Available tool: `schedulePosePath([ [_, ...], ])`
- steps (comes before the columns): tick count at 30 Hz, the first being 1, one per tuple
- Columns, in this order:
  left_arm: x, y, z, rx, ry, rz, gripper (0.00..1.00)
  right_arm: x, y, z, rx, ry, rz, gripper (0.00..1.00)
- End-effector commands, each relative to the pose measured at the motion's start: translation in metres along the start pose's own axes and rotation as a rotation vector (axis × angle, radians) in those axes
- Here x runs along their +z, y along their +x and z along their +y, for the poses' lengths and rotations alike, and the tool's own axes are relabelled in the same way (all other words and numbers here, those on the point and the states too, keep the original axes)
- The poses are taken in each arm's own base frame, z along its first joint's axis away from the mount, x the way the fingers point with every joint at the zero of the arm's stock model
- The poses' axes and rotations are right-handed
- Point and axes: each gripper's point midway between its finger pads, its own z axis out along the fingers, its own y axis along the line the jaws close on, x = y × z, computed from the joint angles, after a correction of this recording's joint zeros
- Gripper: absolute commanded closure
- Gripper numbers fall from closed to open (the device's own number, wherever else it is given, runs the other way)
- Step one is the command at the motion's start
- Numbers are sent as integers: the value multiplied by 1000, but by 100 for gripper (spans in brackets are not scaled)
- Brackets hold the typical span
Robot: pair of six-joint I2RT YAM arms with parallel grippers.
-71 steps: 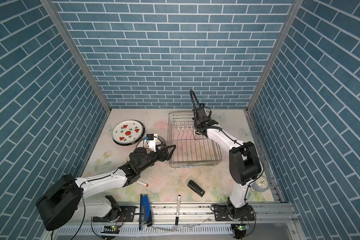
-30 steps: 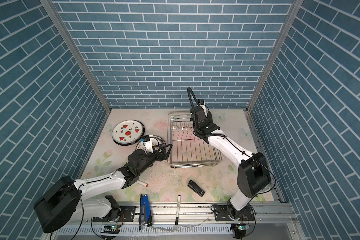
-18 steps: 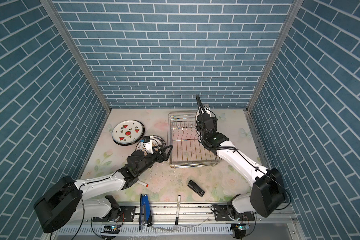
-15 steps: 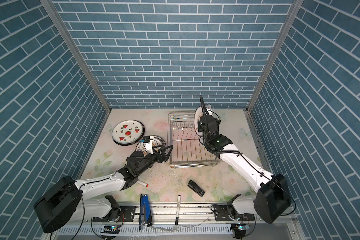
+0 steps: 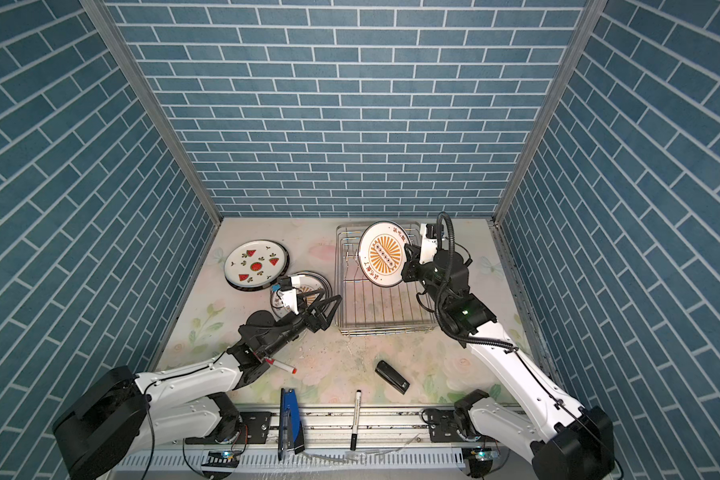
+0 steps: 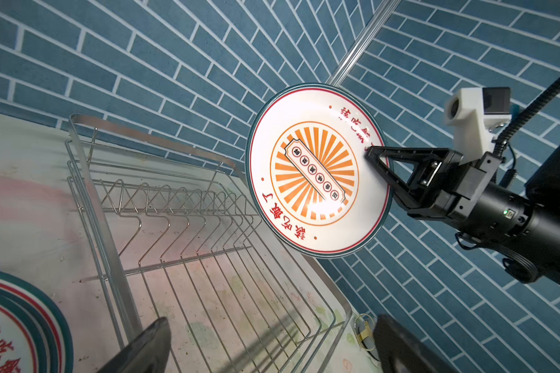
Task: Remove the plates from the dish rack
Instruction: 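Lift the sunburst plate out of the rack toward the left gripper, then grasp the plate rim with the left gripper while right holds it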
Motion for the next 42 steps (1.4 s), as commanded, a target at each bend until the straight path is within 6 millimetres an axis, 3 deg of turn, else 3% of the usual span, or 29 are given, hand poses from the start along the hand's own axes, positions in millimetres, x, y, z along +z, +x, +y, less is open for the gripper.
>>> schedulePosePath([
  [1, -7, -9, -10, -4, 44, -45, 0, -16, -15, 39, 115, -250, -48, 100],
  [7, -8, -16, -25, -29, 116, -63, 0, -28, -7, 63, 182, -457, -28, 100],
  [11, -7, -17, -36, -61, 188, -71, 5, -33, -3, 68, 172, -517, -7, 100],
  [20, 7, -19, -34, -108, 170, -59, 47, -45, 1, 75, 141, -594, -33, 100],
  [36, 17, -15, -38, -124, 178, -39, 81, -31, 17, 78, 129, -642, 8, 100],
  [42, 18, -13, -36, -127, 164, -28, 87, -23, 22, 76, 138, -640, 33, 100],
])
